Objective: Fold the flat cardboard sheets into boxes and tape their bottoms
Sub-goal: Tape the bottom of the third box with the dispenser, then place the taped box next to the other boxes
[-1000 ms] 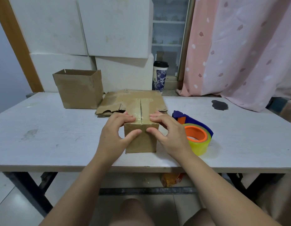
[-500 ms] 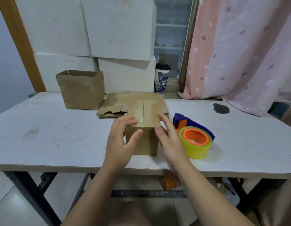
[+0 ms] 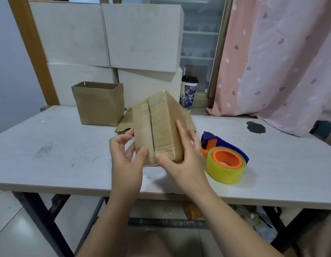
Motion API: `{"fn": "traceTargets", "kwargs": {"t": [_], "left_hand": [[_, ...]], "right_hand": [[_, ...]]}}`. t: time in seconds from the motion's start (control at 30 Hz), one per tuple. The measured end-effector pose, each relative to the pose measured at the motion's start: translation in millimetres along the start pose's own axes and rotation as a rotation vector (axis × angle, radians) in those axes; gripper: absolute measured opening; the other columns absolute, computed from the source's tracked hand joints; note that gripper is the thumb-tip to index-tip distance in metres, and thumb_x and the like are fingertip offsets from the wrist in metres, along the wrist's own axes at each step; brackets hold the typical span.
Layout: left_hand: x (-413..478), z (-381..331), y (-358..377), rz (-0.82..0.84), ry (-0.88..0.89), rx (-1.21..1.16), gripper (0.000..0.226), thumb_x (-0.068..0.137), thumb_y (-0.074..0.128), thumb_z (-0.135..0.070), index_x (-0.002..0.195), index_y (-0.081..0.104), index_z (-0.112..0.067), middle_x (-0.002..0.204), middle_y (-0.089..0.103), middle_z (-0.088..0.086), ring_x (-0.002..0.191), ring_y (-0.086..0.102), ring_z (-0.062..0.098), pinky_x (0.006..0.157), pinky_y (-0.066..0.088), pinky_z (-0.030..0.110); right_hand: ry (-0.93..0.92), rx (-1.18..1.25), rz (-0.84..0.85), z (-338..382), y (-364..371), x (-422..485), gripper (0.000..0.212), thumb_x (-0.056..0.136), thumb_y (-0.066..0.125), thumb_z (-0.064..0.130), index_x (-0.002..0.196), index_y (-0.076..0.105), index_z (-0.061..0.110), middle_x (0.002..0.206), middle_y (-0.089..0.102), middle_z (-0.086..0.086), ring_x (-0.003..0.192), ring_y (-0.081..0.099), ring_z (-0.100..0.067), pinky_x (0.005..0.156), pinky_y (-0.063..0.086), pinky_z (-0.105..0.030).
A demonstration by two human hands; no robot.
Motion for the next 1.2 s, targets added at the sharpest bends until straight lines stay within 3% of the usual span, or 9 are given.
{"fn": "traceTargets", "kwargs": {"t": [0.17, 0.33, 0.43, 0.53, 0.63, 0.83, 0.97, 1.1, 1.2], "left_hand": [[9, -1, -14, -0.051, -0.039, -0.032, 0.058, 0.073, 0.058, -0.068, 0.125, 0.035, -0.055, 0.140, 0.043, -0.012, 0.117, 0.052, -0.003, 0.093, 0.043, 0.026], [14, 16, -38, -0.235, -0.178, -0.211, 0.075, 0.051, 0.062, -0.085, 0.114, 0.050, -0.046, 0.126, 0.055, -0.001, 0.107, 0.061, 0.015, 0.082, 0.053, 0.037], [11, 23, -45, -0.239, -0.157, -0.177, 0.066, 0.063, 0.061, -0.078, 0.111, 0.057, -0.033, 0.117, 0.061, -0.002, 0.103, 0.063, 0.012, 0.077, 0.054, 0.032], [7, 31, -50, -0.253, -0.152, -0.068, 0.014, 0.091, 0.055, -0.043, 0.101, 0.064, -0.040, 0.111, 0.065, -0.012, 0.104, 0.062, 0.005, 0.082, 0.054, 0.034], [5, 38, -54, -0.226, -0.209, 0.136, 0.023, 0.098, 0.049, -0.023, 0.095, 0.062, -0.042, 0.109, 0.064, -0.013, 0.106, 0.060, 0.007, 0.090, 0.050, 0.035], [14, 18, -58, -0.209, -0.158, 0.324, 0.027, 0.099, 0.039, -0.040, 0.090, 0.064, -0.040, 0.095, 0.068, -0.020, 0.095, 0.061, -0.002, 0.079, 0.046, 0.021], [28, -11, -48, -0.133, -0.072, 0.252, 0.036, 0.098, 0.028, -0.051, 0.086, 0.060, -0.060, 0.089, 0.063, -0.037, 0.086, 0.056, -0.020, 0.068, 0.044, 0.007], [40, -9, -43, 0.023, -0.206, 0.067, 0.048, 0.083, 0.028, -0.069, 0.096, 0.061, -0.037, 0.103, 0.068, -0.020, 0.099, 0.062, -0.001, 0.083, 0.048, 0.027], [49, -13, -46, 0.114, -0.298, -0.045, 0.061, 0.073, 0.027, -0.073, 0.074, 0.051, -0.017, 0.115, 0.068, -0.002, 0.111, 0.060, 0.015, 0.091, 0.046, 0.044]], "right_hand": [[-0.527, -0.684, -0.051, 15, 1, -3, 0.095, 0.065, 0.076, 0.052, 0.144, 0.025, 0.045, 0.155, -0.001, -0.012, 0.139, 0.011, -0.034, 0.111, 0.022, -0.049], [-0.792, -0.849, 0.090, 13, 18, -9, 0.082, 0.072, 0.071, 0.058, 0.144, 0.036, 0.041, 0.155, 0.006, -0.014, 0.141, 0.012, -0.037, 0.115, 0.016, -0.054], [-0.612, -0.528, 0.103, 10, 16, -9, 0.077, 0.075, 0.065, 0.061, 0.141, 0.032, 0.041, 0.156, 0.003, -0.005, 0.146, 0.001, -0.024, 0.120, 0.008, -0.041], [-0.311, -0.071, -0.221, 0, 2, -6, 0.057, 0.081, 0.061, 0.050, 0.131, 0.036, 0.040, 0.142, 0.023, 0.008, 0.135, 0.020, 0.004, 0.109, 0.020, -0.010], [-0.089, 0.163, -0.282, -18, 3, -3, 0.050, 0.085, 0.068, 0.036, 0.123, 0.037, 0.043, 0.127, 0.036, 0.021, 0.117, 0.038, 0.013, 0.101, 0.046, -0.026], [0.005, 0.063, -0.201, -27, -1, 7, 0.045, 0.084, 0.070, 0.035, 0.122, 0.048, 0.038, 0.119, 0.039, 0.031, 0.120, 0.042, 0.002, 0.104, 0.042, -0.033], [-0.168, -0.092, -0.126, -4, -9, 14, 0.030, 0.082, 0.073, 0.025, 0.107, 0.059, 0.033, 0.123, 0.042, 0.025, 0.124, 0.036, -0.004, 0.104, 0.027, -0.012], [-0.140, -0.186, 0.193, 5, -5, 23, 0.038, 0.082, 0.073, 0.020, 0.118, 0.061, 0.025, 0.117, 0.051, 0.018, 0.119, 0.039, -0.004, 0.107, 0.032, -0.029], [-0.123, -0.255, 0.289, 3, -11, 30, 0.058, 0.079, 0.076, 0.022, 0.132, 0.052, 0.025, 0.124, 0.047, 0.014, 0.121, 0.037, -0.001, 0.107, 0.032, -0.025]]}}
Point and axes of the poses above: each hand's wrist, its own x-axis towards the middle knuckle, its own y-axis out of the palm, z = x × y, the point moved 5 cm from there along x, towards the middle knuckle
